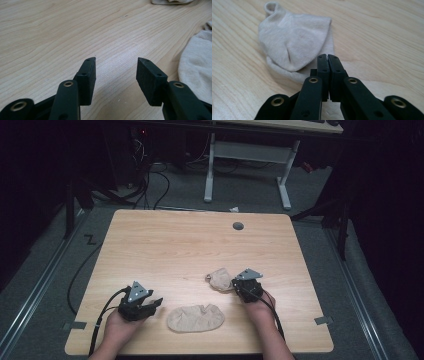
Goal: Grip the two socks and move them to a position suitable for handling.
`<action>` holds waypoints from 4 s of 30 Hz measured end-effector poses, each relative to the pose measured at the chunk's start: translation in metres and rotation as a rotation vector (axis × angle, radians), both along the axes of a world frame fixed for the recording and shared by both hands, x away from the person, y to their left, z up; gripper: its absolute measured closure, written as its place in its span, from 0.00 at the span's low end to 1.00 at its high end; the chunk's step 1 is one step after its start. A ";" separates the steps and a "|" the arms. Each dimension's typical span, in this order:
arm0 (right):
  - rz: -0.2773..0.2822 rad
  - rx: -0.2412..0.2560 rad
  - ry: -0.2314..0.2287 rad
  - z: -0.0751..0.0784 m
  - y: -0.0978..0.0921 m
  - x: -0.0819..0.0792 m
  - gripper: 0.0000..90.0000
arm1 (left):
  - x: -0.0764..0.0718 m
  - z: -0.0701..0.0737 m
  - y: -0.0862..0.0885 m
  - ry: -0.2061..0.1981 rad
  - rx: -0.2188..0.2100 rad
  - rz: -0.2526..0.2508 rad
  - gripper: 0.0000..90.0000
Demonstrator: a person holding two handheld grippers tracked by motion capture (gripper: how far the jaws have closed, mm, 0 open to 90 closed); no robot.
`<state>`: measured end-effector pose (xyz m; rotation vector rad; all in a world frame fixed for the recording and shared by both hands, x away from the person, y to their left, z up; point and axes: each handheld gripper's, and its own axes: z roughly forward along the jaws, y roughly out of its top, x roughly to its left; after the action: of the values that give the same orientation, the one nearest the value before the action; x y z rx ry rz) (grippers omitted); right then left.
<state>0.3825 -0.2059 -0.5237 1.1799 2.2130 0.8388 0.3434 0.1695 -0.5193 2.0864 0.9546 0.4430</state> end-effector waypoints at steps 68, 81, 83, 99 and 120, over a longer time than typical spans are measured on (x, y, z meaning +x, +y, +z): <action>0.071 -0.003 -0.037 0.015 0.036 -0.027 0.93 | -0.006 0.005 -0.004 -0.013 0.000 -0.031 0.55; 0.153 -0.004 -0.003 0.004 0.078 -0.015 0.68 | -0.008 0.003 0.004 -0.007 -0.010 -0.011 0.55; 0.156 -0.011 0.006 0.003 0.078 -0.014 0.69 | -0.008 0.003 0.004 -0.006 -0.010 -0.010 0.55; 0.140 0.021 -0.078 0.016 0.071 -0.022 0.96 | -0.008 0.004 0.004 -0.008 -0.011 -0.013 0.55; 0.033 0.149 -0.128 0.029 0.026 -0.036 0.96 | 0.001 0.008 -0.011 -0.023 -0.014 -0.047 0.55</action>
<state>0.3470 -0.1795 -0.4945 1.1260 2.1013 1.0781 0.3441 0.1585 -0.5109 2.0827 0.8914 0.4339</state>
